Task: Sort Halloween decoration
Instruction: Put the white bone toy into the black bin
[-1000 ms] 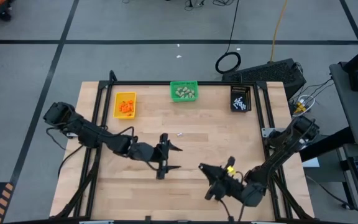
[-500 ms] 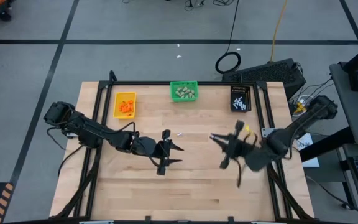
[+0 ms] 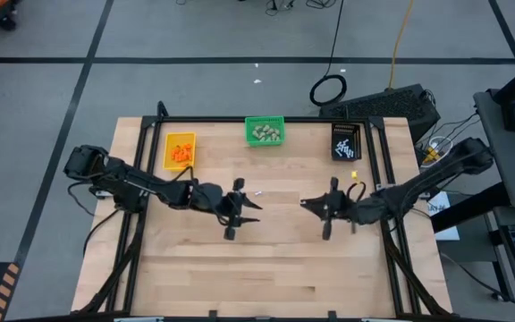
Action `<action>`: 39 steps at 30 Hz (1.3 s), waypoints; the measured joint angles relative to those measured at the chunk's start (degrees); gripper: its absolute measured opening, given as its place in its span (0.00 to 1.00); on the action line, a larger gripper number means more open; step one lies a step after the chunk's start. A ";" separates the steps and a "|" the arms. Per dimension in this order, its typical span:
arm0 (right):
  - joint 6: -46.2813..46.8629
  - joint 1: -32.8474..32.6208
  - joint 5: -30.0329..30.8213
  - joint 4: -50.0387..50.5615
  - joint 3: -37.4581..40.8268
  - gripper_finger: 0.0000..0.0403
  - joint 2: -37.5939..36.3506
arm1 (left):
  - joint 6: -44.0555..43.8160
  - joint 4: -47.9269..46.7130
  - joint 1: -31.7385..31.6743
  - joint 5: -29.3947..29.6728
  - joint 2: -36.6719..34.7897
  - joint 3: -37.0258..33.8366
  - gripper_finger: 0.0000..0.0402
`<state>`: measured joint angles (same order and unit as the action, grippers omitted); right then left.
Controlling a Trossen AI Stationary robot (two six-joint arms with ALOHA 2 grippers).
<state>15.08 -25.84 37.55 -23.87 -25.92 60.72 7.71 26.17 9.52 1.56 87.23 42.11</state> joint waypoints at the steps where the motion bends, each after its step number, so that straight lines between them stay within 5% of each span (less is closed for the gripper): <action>1: -0.12 0.04 -0.94 -8.55 3.38 0.01 0.78 | 0.24 0.69 -0.33 -1.22 0.02 -0.06 0.40; 5: 1.19 0.29 -1.86 -36.28 13.83 0.01 5.01 | 0.48 3.11 -1.24 -2.21 -0.01 -0.02 0.40; 9: 2.76 0.83 -1.79 -47.09 17.97 0.01 8.52 | 0.30 3.98 -1.66 -2.07 -0.01 -0.01 0.40; 19: -0.08 2.20 -1.83 -47.48 18.06 0.01 9.68 | 0.10 5.59 -1.63 -1.25 -0.01 -0.01 0.40; 39: -39.15 2.18 -3.34 -47.49 18.06 0.01 9.71 | -1.45 4.59 -1.62 -1.09 -0.01 -0.01 0.40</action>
<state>-24.07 -23.66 34.21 -71.36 -7.86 70.43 6.26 30.76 7.90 0.47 87.22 42.11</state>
